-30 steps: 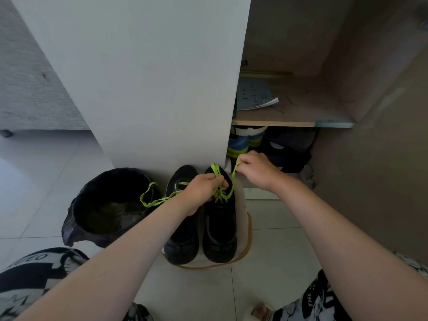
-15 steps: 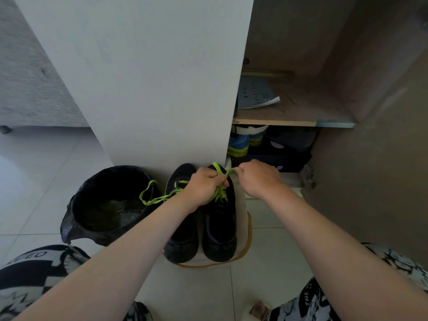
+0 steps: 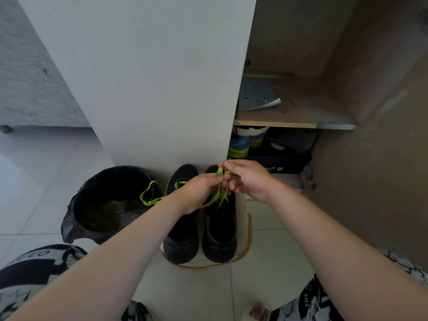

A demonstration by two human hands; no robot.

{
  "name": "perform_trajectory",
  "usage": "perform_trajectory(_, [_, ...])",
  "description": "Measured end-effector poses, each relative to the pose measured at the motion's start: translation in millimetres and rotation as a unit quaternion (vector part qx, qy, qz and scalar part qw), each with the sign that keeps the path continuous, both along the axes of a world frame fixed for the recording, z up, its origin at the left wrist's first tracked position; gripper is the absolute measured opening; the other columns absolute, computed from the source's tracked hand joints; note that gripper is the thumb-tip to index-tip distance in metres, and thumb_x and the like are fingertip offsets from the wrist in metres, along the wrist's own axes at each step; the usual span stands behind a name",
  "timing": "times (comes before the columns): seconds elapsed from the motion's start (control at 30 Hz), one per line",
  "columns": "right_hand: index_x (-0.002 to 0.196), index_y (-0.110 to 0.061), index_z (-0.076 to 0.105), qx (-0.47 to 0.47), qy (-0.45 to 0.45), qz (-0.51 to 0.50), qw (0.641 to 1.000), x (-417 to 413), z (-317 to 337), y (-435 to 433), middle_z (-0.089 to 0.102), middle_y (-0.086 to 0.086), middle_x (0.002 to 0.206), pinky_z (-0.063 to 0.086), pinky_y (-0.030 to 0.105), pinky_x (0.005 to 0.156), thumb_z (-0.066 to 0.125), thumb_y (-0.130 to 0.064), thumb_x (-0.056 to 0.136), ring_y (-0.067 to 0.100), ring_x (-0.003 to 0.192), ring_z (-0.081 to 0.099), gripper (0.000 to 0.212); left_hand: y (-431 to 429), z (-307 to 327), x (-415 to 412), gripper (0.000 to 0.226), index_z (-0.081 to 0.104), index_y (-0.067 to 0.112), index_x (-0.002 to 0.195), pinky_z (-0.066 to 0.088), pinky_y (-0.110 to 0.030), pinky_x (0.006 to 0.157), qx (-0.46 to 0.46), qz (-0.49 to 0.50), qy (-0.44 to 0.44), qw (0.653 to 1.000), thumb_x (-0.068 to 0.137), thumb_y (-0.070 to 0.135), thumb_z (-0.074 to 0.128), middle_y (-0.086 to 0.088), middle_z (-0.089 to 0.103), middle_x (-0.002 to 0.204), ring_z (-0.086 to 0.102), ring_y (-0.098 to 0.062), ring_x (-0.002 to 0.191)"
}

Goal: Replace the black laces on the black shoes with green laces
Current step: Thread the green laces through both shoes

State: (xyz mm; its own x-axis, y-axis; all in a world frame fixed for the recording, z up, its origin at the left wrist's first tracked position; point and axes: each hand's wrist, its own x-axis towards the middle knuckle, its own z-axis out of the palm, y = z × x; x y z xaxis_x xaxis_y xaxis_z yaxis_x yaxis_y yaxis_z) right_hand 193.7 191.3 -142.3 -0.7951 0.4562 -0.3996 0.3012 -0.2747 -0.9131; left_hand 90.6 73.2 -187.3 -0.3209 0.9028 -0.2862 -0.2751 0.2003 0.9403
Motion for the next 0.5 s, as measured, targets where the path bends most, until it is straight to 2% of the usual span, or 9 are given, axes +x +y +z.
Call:
perform_trajectory(0.1, [0.103, -0.005, 0.068, -0.033, 0.005, -0.013, 0.999, 4.4, 6.5, 6.4, 0.072, 0.006, 0.071, 0.054, 0.02, 0.047, 0.061, -0.017, 0.099, 0.012, 0.054, 0.069, 0.014, 1.5, -3.5, -2.9, 0.022, 0.059, 0.003, 0.101, 0.046, -0.035, 0.085, 0.001, 0.005, -0.012, 1.0, 0.101, 0.022, 0.047, -0.011, 0.059, 0.088, 0.056, -0.022, 0.084])
perform_trajectory(0.17, [0.104, -0.004, 0.067, -0.034, 0.0, 0.003, 0.999, 8.7, 8.7, 12.2, 0.076, 0.01, 0.08, 0.059, 0.023, 0.056, 0.061, -0.017, 0.099, 0.015, 0.065, 0.074, 0.015, 2.8, -4.6, -2.7, 0.023, 0.056, 0.003, 0.104, 0.045, -0.033, 0.081, 0.003, 0.014, -0.02, 1.0, 0.099, 0.025, 0.049, -0.011, 0.057, 0.087, 0.054, -0.021, 0.082])
perform_trajectory(0.3, [0.117, -0.004, 0.065, -0.018, -0.006, 0.065, 0.998, 13.3, 12.5, 21.0, 0.077, 0.013, 0.1, 0.063, 0.03, 0.077, 0.057, -0.012, 0.101, 0.019, 0.089, 0.076, 0.02, 2.2, -6.1, -2.8, 0.028, 0.058, 0.004, 0.107, 0.046, -0.037, 0.089, -0.007, 0.016, -0.029, 0.999, 0.099, 0.029, 0.049, -0.017, 0.058, 0.098, 0.055, -0.027, 0.093])
perform_trajectory(0.33, [0.117, -0.005, 0.066, 0.02, -0.026, 0.085, 0.996, 14.7, 13.6, 24.3, 0.077, 0.012, 0.103, 0.062, 0.032, 0.079, 0.058, -0.011, 0.1, 0.019, 0.092, 0.075, 0.02, 1.8, -6.0, -3.2, 0.026, 0.059, 0.004, 0.1, 0.046, -0.036, 0.091, -0.018, 0.017, -0.021, 0.999, 0.101, 0.027, 0.048, -0.017, 0.06, 0.101, 0.057, -0.028, 0.095])
perform_trajectory(0.4, [0.111, -0.011, 0.071, 0.181, -0.111, 0.128, 0.969, 19.3, 19.5, 32.2, 0.078, 0.006, 0.097, 0.061, 0.032, 0.075, 0.062, -0.015, 0.099, 0.017, 0.082, 0.075, 0.015, 2.0, -4.1, -3.6, 0.031, 0.063, 0.011, 0.083, 0.045, -0.034, 0.096, -0.042, 0.028, -0.001, 0.999, 0.104, 0.024, 0.045, -0.012, 0.067, 0.106, 0.061, -0.026, 0.101])
perform_trajectory(0.47, [0.104, -0.019, 0.076, 0.353, -0.188, 0.174, 0.9, 24.1, 23.8, 43.7, 0.076, -0.006, 0.084, 0.055, 0.025, 0.067, 0.067, -0.022, 0.096, 0.009, 0.073, 0.069, 0.013, 1.5, -1.3, -4.8, 0.034, 0.068, 0.016, 0.078, 0.042, -0.035, 0.103, -0.058, 0.051, 0.047, 0.996, 0.103, 0.023, 0.046, -0.003, 0.069, 0.114, 0.061, -0.023, 0.112])
perform_trajectory(0.5, [0.102, -0.022, 0.078, 0.404, -0.202, 0.181, 0.874, 25.6, 24.6, 47.9, 0.072, -0.012, 0.08, 0.05, 0.022, 0.066, 0.07, -0.025, 0.094, 0.004, 0.075, 0.065, 0.012, 1.0, 0.2, -5.0, 0.035, 0.069, 0.017, 0.077, 0.04, -0.034, 0.104, -0.064, 0.057, 0.073, 0.994, 0.103, 0.024, 0.047, 0.001, 0.069, 0.117, 0.06, -0.02, 0.116])
